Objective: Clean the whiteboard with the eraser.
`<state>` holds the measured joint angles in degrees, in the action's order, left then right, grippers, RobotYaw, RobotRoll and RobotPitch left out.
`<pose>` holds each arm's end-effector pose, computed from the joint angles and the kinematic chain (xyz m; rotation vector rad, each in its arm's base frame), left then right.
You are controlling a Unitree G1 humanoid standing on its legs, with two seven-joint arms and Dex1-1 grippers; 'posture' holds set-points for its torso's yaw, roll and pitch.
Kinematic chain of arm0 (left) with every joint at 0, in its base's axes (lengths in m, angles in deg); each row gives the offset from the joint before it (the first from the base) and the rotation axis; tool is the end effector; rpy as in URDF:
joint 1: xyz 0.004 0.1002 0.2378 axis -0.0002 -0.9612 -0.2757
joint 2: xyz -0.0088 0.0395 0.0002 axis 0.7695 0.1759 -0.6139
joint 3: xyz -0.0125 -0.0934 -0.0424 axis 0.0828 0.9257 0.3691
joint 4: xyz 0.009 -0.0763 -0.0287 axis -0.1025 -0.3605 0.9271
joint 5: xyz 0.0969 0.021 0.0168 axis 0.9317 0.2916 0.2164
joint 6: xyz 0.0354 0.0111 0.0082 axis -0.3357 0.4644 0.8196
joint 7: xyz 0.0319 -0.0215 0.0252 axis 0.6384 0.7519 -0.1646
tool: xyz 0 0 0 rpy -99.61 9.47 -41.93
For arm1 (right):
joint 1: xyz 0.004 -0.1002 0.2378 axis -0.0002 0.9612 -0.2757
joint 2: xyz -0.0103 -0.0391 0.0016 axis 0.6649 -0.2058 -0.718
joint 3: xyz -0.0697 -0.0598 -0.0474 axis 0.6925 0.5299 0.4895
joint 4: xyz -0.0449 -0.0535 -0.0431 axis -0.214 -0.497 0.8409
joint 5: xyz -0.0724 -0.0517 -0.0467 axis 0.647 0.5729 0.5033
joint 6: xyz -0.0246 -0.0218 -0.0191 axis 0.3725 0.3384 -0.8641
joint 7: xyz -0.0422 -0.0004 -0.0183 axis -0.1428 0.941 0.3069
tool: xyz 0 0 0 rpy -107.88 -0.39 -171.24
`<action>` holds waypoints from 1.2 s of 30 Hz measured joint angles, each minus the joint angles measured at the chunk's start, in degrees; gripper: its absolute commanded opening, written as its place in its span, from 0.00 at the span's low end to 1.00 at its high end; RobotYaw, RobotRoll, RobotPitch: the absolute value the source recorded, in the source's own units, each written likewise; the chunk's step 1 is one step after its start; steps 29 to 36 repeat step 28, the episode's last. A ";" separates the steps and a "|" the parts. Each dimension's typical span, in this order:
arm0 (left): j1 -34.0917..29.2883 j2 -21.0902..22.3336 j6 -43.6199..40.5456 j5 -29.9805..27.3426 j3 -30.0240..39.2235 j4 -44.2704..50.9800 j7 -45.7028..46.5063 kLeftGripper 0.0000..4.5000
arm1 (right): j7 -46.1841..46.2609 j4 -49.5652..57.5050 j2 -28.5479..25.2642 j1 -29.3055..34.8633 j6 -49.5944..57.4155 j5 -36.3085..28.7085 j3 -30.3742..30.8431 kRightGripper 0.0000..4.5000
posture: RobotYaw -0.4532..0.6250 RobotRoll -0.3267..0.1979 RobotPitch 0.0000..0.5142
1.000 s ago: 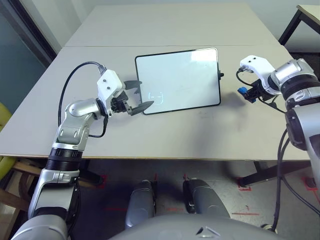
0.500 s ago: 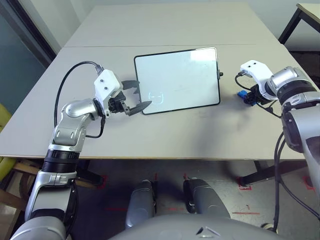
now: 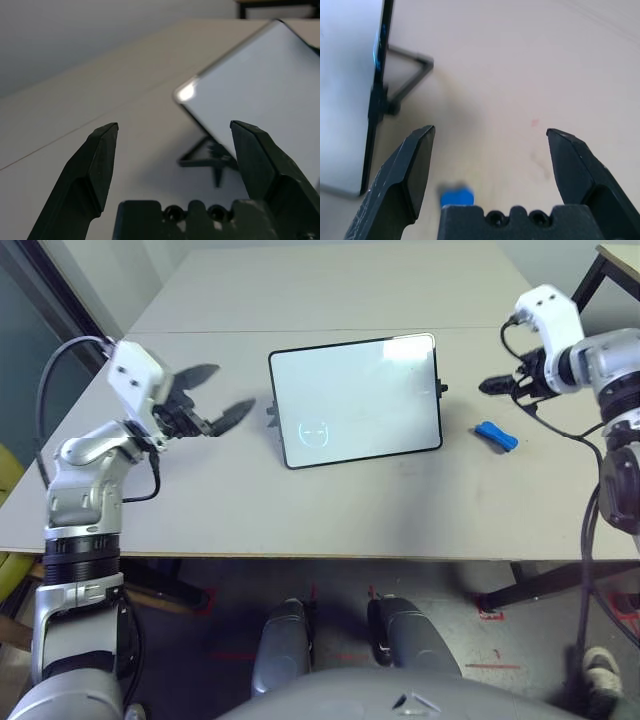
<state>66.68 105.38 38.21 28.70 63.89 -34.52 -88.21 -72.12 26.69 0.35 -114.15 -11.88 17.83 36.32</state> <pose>0.2597 0.3083 0.1967 0.2252 -0.1941 -0.4786 0.3445 -0.2932 0.2263 -0.2478 0.4000 0.3533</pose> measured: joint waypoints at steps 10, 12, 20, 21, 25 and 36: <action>5.33 0.79 4.10 2.13 6.13 -18.06 12.81 1.00 | 5.06 15.33 -0.41 22.29 -17.02 -13.34 -14.61 0.99 | 0.32 0.62 0.18; 6.44 0.94 5.42 2.52 6.29 -21.60 14.04 1.00 | 5.32 16.93 -0.24 25.71 -17.73 -15.21 -15.83 0.99 | 0.30 0.62 0.17; 10.17 1.17 10.67 4.52 5.47 -32.25 15.07 1.00 | 10.21 19.17 0.01 32.71 -23.05 -17.63 -18.12 0.99 | 0.29 0.62 0.16; 10.55 1.18 11.19 4.64 5.41 -33.04 15.10 1.00 | 10.86 19.17 0.23 32.78 -23.28 -17.75 -18.17 0.99 | 0.29 0.62 0.16; 11.46 1.23 13.06 4.77 5.20 -35.42 15.11 1.00 | 12.94 19.12 0.46 32.78 -23.33 -18.58 -18.25 0.99 | 0.29 0.62 0.16; 12.05 1.28 13.77 4.81 5.14 -36.65 15.11 1.00 | 13.70 19.12 1.07 32.76 -23.28 -19.55 -18.28 0.99 | 0.30 0.62 0.14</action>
